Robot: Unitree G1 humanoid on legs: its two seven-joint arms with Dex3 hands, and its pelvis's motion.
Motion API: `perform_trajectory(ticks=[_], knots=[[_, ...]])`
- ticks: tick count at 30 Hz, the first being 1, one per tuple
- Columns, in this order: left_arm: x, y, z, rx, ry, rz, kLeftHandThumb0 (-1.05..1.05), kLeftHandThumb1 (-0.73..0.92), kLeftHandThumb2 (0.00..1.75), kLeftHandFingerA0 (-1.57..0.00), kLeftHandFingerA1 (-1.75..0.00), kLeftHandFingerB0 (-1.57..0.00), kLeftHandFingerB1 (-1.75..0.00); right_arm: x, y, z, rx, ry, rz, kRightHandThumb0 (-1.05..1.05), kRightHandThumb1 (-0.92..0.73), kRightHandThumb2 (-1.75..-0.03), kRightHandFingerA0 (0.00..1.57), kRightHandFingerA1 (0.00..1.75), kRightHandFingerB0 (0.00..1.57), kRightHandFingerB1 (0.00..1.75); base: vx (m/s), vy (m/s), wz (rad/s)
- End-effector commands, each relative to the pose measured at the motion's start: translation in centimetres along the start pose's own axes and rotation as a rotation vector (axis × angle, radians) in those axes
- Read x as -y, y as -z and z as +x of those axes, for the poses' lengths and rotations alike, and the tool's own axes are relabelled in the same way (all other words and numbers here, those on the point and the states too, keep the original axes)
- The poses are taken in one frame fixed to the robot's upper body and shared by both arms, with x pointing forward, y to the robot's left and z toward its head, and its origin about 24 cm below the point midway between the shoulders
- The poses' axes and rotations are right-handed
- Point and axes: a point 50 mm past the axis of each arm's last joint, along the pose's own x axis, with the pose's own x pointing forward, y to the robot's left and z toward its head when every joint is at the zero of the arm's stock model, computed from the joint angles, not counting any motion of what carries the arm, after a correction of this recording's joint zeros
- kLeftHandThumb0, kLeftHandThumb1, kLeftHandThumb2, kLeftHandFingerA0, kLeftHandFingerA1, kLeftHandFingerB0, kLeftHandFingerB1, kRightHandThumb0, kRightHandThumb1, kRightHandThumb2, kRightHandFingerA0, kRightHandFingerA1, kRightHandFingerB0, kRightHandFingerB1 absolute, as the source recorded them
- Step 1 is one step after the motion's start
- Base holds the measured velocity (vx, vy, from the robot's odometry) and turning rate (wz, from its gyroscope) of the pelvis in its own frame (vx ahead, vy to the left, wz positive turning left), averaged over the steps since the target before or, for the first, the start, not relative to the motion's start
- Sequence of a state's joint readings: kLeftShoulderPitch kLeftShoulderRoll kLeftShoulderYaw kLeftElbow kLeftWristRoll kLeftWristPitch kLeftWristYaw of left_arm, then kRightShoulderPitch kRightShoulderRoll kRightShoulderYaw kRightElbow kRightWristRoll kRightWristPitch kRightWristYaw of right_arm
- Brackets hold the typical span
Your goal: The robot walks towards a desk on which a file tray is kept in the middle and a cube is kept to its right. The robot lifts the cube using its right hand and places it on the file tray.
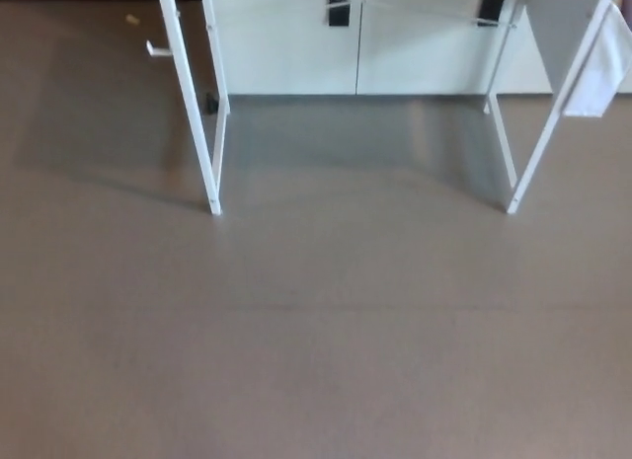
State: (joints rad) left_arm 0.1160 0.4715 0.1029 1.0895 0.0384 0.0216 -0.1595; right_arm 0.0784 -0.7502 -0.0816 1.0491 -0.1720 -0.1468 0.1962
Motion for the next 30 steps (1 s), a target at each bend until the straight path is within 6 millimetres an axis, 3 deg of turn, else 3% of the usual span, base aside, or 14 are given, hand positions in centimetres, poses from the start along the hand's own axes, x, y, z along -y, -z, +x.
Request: perform_trajectory(ticks=[1,6,10,11,12,14,15,17,18,19,27,28,29,30], knots=[[-0.24,-0.36,0.07,0.013,-0.012,0.008,-0.71,0.60,0.97,0.00,-0.47,-0.04,-0.29,0.77,-0.10,-0.02,0.001,0.008,0.035,-0.63,-0.60,-0.86,0.38,0.59,0.00,0.12,0.40,-0.184,0.15],[-0.20,-0.47,0.10,0.009,-0.015,0.004,-0.69,0.59,0.97,-0.02,-0.49,-0.05,-0.31,0.59,0.06,0.19,-0.041,0.031,-0.084,-0.61,-0.76,-0.61,0.49,0.55,0.00,0.16,0.48,-0.271,0.33],[-0.26,-0.66,0.08,0.032,-0.012,0.021,-0.73,0.60,0.96,-0.08,-0.52,-0.01,-0.30,0.61,0.03,0.37,-0.059,0.012,-0.032,-0.70,-0.63,-0.93,0.37,0.61,0.00,0.17,0.37,-0.176,0.03],[-0.24,-0.67,0.11,0.026,-0.013,0.005,-0.69,0.63,0.93,-0.07,-0.49,-0.05,-0.33,0.69,-0.03,0.35,-0.056,0.006,-0.048,-0.63,-0.74,-0.63,0.36,0.43,0.00,0.15,0.35,-0.098,-0.02],[-0.31,-0.98,0.16,0.029,-0.016,0.005,-0.70,0.63,0.93,-0.07,-0.49,-0.05,-0.33,0.66,-0.07,0.39,-0.055,0.003,-0.028,-0.66,-0.63,-0.93,0.47,0.66,0.00,0.18,0.35,-0.093,-0.03],[-0.31,-1.07,0.07,0.046,-0.014,0.016,-0.65,0.81,0.65,-0.11,-0.44,-0.11,-0.23,0.48,0.04,0.50,-0.065,0.010,0.017,-0.55,-0.73,-0.62,0.56,0.54,0.00,0.18,0.35,-0.074,-0.13],[-0.33,-1.12,0.09,0.040,-0.016,0.014,-0.65,0.58,0.97,-0.08,-0.53,0.00,-0.37,0.34,0.13,0.55,-0.071,0.020,0.019,-0.57,-0.72,-0.61,0.54,0.53,0.00,0.20,0.36,-0.060,-0.18],[-0.31,-1.16,0.04,0.044,-0.013,0.010,-0.65,0.58,0.97,-0.08,-0.54,0.00,-0.37,0.36,0.18,0.46,-0.058,0.013,0.004,-0.55,-0.73,-0.67,0.46,0.49,0.00,0.14,0.41,0.082,-0.22],[-0.31,-1.15,0.04,0.042,-0.013,0.010,-0.66,0.80,0.65,-0.12,-0.46,-0.11,-0.25,0.39,0.15,0.45,-0.056,0.011,-0.010,-0.70,-0.63,-0.90,0.29,0.50,0.00,0.14,0.47,0.196,-0.19],[-0.31,-1.05,0.04,0.043,-0.010,-0.010,-0.73,0.60,0.95,-0.02,-0.50,0.00,-0.31,0.42,0.09,0.47,-0.060,0.017,-0.041,-0.71,-0.64,-0.91,0.30,0.50,0.00,0.14,0.44,0.226,-0.17],[-0.16,-1.24,-0.01,0.051,0.001,-0.011,-0.36,0.54,1.08,-0.02,-0.52,0.00,-0.50,0.87,-0.10,0.30,-0.065,-0.010,-0.078,-0.75,-0.65,-0.93,0.27,0.50,0.00,0.14,0.35,0.216,-0.18],[-0.16,-1.21,-0.02,0.051,-0.006,-0.008,-0.36,0.53,1.08,-0.01,-0.52,0.00,-0.50,0.89,-0.09,0.27,-0.061,-0.007,-0.057,-0.64,-0.75,-0.63,0.29,0.35,0.00,0.15,0.18,0.033,0.02],[-0.16,-1.17,-0.05,0.062,0.000,-0.019,-0.36,0.54,1.08,-0.02,-0.52,0.00,-0.50,0.88,-0.04,0.25,-0.060,-0.005,-0.051,-0.69,-0.63,-0.94,0.35,0.56,0.00,0.20,0.20,-0.006,0.05],[0.05,-1.11,-0.06,0.063,0.004,-0.013,-0.36,0.54,1.08,-0.01,-0.52,0.00,-0.50,0.93,0.18,0.04,-0.031,0.012,-0.059,-0.62,-0.75,-0.63,0.38,0.39,0.00,0.16,0.21,-0.049,0.07]])
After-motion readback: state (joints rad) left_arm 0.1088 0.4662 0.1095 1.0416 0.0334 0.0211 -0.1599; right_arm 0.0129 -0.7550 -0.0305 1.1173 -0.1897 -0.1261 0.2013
